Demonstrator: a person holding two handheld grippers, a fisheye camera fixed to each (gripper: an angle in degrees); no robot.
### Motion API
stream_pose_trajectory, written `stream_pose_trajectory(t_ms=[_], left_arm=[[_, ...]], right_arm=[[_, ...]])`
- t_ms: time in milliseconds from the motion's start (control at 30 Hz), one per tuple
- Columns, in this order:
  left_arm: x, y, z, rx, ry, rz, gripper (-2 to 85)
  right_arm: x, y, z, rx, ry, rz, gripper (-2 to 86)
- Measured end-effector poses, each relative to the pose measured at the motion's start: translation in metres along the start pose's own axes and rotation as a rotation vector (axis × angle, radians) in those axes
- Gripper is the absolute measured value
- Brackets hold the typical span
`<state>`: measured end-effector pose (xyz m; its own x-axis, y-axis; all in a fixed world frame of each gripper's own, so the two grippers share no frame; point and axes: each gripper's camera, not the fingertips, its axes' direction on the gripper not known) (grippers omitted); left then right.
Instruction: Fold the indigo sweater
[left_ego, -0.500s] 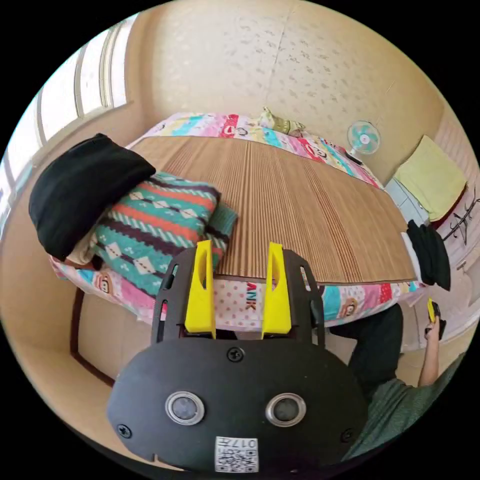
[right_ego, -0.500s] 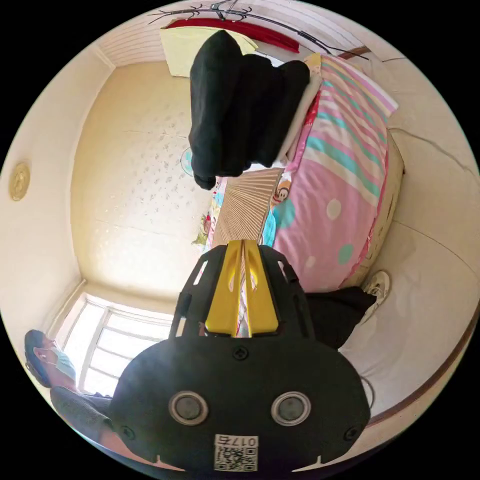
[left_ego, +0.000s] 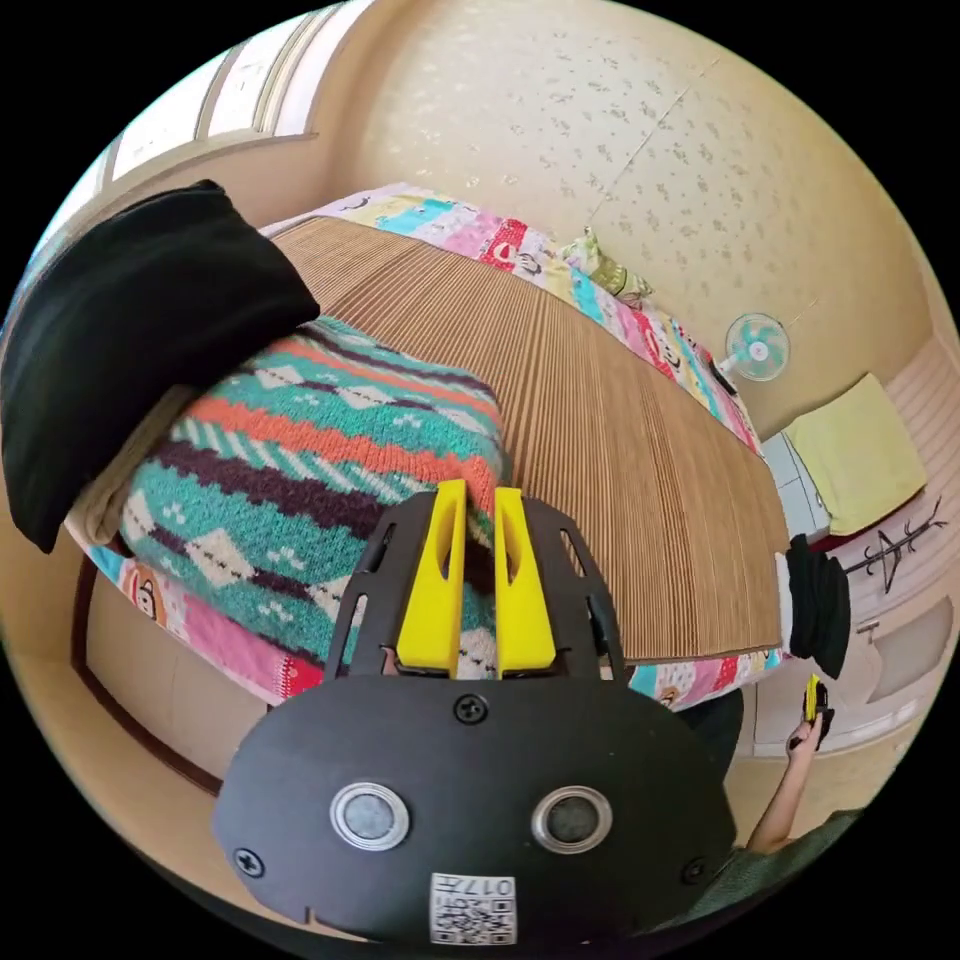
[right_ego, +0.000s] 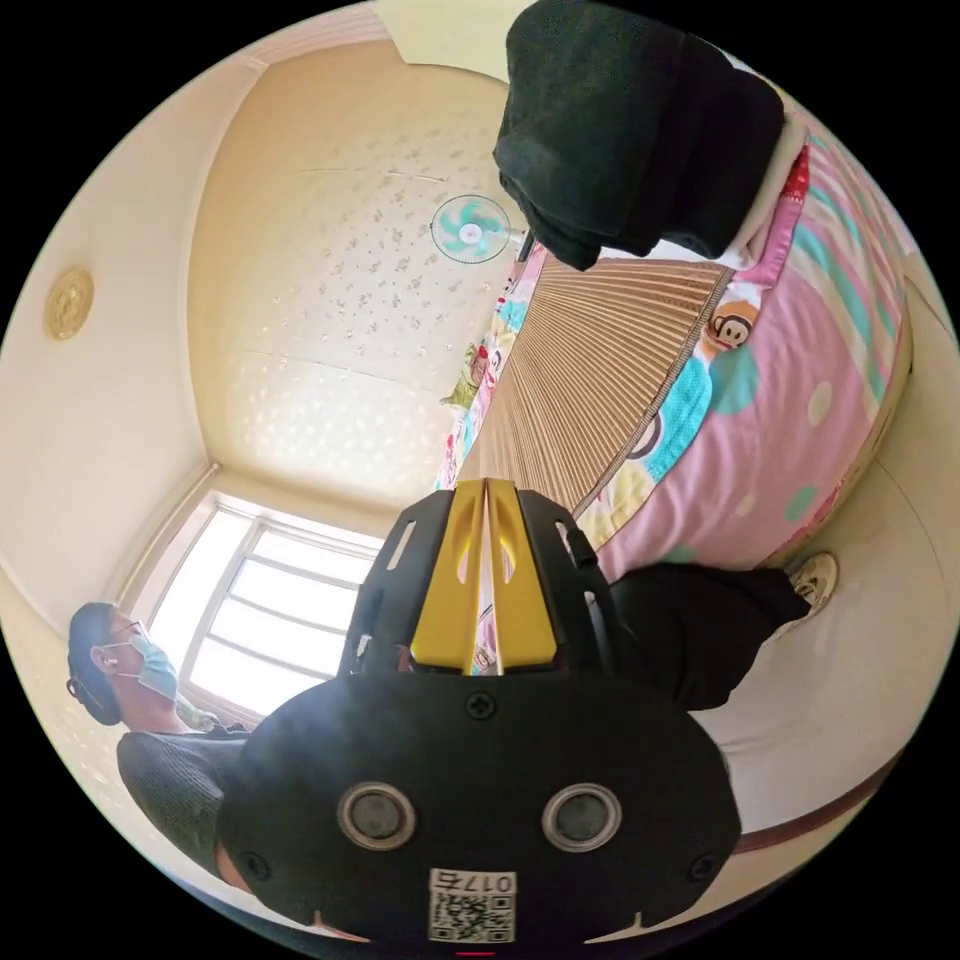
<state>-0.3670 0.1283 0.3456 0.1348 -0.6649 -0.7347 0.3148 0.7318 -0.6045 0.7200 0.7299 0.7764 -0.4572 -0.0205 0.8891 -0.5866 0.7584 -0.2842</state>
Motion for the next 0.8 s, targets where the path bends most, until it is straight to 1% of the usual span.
stream_pose_trajectory(t_ms=[33, 100, 133, 200, 233, 300, 367, 400, 433, 467, 500, 533, 567, 633, 667, 700, 733, 767, 800], left_arm=[[0.014, 0.001, -0.004, 0.011, 0.034, 0.042, 3.8], [0.07, 0.014, -0.016, 0.029, 0.243, 0.22, 2.3], [0.083, 0.018, -0.018, 0.025, 0.297, 0.263, 2.1], [0.132, 0.039, -0.019, -0.029, 0.487, 0.427, 1.5], [0.142, 0.045, -0.018, -0.051, 0.533, 0.446, 1.4], [0.173, 0.074, -0.011, -0.139, 0.726, 0.495, 1.2], [0.191, 0.1, -0.008, -0.215, 0.841, 0.544, 1.1], [0.199, 0.118, -0.006, -0.265, 0.888, 0.557, 1.2], [0.202, 0.126, -0.004, -0.291, 0.905, 0.56, 1.2], [0.209, 0.143, -0.001, -0.343, 0.92, 0.569, 1.4], [0.217, 0.158, 0.002, -0.406, 0.904, 0.589, 1.7], [0.22, 0.165, 0.003, -0.439, 0.882, 0.607, 2.0], [0.227, 0.175, 0.002, -0.489, 0.817, 0.655, 2.5], [0.232, 0.181, -0.011, -0.518, 0.691, 0.737, 3.3], [0.23, 0.178, -0.023, -0.52, 0.604, 0.766, 3.7], [0.225, 0.169, -0.037, -0.521, 0.546, 0.747, 3.7], [0.22, 0.164, -0.044, -0.515, 0.538, 0.722, 3.7], [0.208, 0.15, -0.064, -0.469, 0.574, 0.648, 3.6], [0.193, 0.136, -0.085, -0.397, 0.646, 0.57, 4.4]], right_arm=[[-0.004, -0.002, 0.006, -0.029, 0.018, -0.019, 1.1], [-0.006, -0.002, 0.014, -0.049, 0.02, -0.032, 1.6], [-0.006, -0.002, 0.021, -0.049, 0.011, -0.043, 2.1], [-0.006, -0.001, 0.036, -0.071, -0.005, -0.073, 3.4], [-0.004, 0.001, 0.05, -0.093, -0.004, -0.086, 4.5], [0.0, 0.008, 0.08, -0.159, 0.0, -0.097, 6.6], [0.009, 0.026, 0.137, -0.325, -0.041, -0.124, 11.0], [0.012, 0.032, 0.153, -0.369, -0.068, -0.126, 12.2], [0.019, 0.048, 0.186, -0.459, -0.136, -0.122, 14.6], [0.028, 0.066, 0.218, -0.543, -0.193, -0.106, 15.2], [0.033, 0.076, 0.234, -0.584, -0.212, -0.09, 15.5], [0.046, 0.095, 0.265, -0.674, -0.247, -0.029, 14.1], [0.057, 0.111, 0.287, -0.726, -0.313, 0.026, 11.3], [0.067, 0.127, 0.301, -0.722, -0.329, 0.062, 6.7], [0.067, 0.132, 0.301, -0.693, -0.388, 0.05, 5.8], [0.066, 0.133, 0.299, -0.673, -0.418, 0.042, 5.5], [0.059, 0.135, 0.295, -0.635, -0.485, 0.009, 5.0], [0.045, 0.137, 0.293, -0.624, -0.553, -0.049, 4.7], [0.036, 0.14, 0.295, -0.642, -0.578, -0.089, 4.5]])
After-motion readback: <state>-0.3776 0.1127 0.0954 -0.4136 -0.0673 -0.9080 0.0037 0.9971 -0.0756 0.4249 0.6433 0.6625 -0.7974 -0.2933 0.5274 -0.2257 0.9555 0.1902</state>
